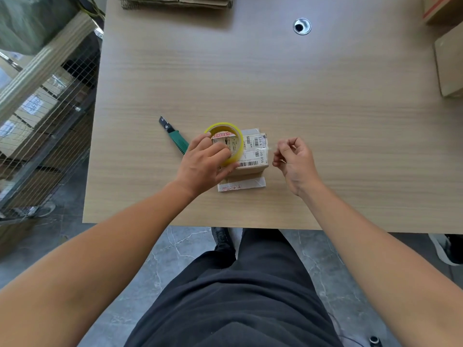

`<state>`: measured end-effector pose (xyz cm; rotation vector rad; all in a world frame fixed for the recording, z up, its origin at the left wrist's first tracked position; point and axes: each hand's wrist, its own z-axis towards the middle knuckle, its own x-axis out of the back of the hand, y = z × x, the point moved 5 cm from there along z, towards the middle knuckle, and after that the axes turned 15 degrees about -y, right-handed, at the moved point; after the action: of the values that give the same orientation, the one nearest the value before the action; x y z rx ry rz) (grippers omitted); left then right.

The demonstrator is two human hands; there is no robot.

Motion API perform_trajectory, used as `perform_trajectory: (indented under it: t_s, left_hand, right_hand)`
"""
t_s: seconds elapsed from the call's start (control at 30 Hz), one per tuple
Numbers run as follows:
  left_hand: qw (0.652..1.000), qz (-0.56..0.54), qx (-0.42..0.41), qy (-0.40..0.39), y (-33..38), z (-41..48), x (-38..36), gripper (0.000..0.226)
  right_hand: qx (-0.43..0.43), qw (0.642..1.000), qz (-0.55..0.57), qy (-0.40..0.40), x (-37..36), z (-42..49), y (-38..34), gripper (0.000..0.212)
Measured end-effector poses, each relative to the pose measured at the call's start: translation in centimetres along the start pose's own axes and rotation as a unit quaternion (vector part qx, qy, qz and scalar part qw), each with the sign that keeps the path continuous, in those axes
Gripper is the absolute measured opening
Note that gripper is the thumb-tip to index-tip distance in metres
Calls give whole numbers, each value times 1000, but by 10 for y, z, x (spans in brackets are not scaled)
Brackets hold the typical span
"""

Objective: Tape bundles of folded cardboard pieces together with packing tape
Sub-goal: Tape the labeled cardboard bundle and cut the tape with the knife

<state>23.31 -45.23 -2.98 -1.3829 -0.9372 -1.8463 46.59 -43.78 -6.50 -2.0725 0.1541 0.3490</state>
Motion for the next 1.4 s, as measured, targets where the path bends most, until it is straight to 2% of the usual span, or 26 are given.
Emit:
perform_trajectory:
  t_s: [0.17, 0.3, 0.4, 0.47, 0.5, 0.53, 0.6, 0.63, 0.7, 0.77, 0.93, 1.1, 1.17, 1.27, 1.4]
  left_hand:
    - [1000, 9, 0, 3, 0, 1, 0, 32]
    - [1000, 16, -4, 7, -1, 2, -2, 31]
    - [1000, 18, -3, 14, -3, 2, -5, 30]
    - [1000, 20, -7, 13, -3, 2, -6, 30]
    - [1000, 21, -8, 13, -2, 3, -6, 30]
    - [1000, 22, -9, 13, -1, 4, -5, 30]
    - [1000, 19, -12, 7, -1, 5, -4, 31]
    - [1000, 16, -13, 5, 0, 4, -2, 31]
    - [1000, 11, -14, -11, 2, 6, 3, 33]
    - [999, 1, -22, -49, 4, 11, 11, 37]
    - [989, -31, -60, -130, -13, 21, 44, 45]
    - [944, 22, -114, -309, -12, 42, 56, 46]
    - [937, -18, -76, -340, -16, 53, 67, 47]
    - [951, -66, 28, -300, -33, 52, 85, 53]
    - [915, -125, 156, -351, -65, 6, 77, 49]
  right_hand:
    - [6, 999, 20, 50, -5, 7, 12, 22]
    - [-47, 997, 47, 47, -15, 15, 31, 19]
    - [-104, 991, -86, 14, -9, 22, 34, 25]
    - [-156, 966, -206, -13, 3, 27, 25, 22]
    - [-180, 953, -244, -15, 8, 31, 19, 24]
    - [-186, 944, -272, 2, 12, 34, 13, 37]
    - [-106, 942, -312, 59, 8, 38, -5, 51]
    - [-43, 946, -317, 48, -6, 38, -12, 53]
    - [33, 946, -318, -47, -45, 34, -10, 56]
    - [58, 938, -335, -62, -61, 27, 1, 54]
    - [52, 916, -397, 36, -56, 23, 6, 42]
    - [56, 911, -403, 76, -56, 21, 7, 51]
    - [59, 913, -396, 81, -58, 21, 5, 54]
    - [57, 907, -407, 89, -59, 22, 5, 55]
    - [74, 894, -434, 82, -59, 22, 6, 56]
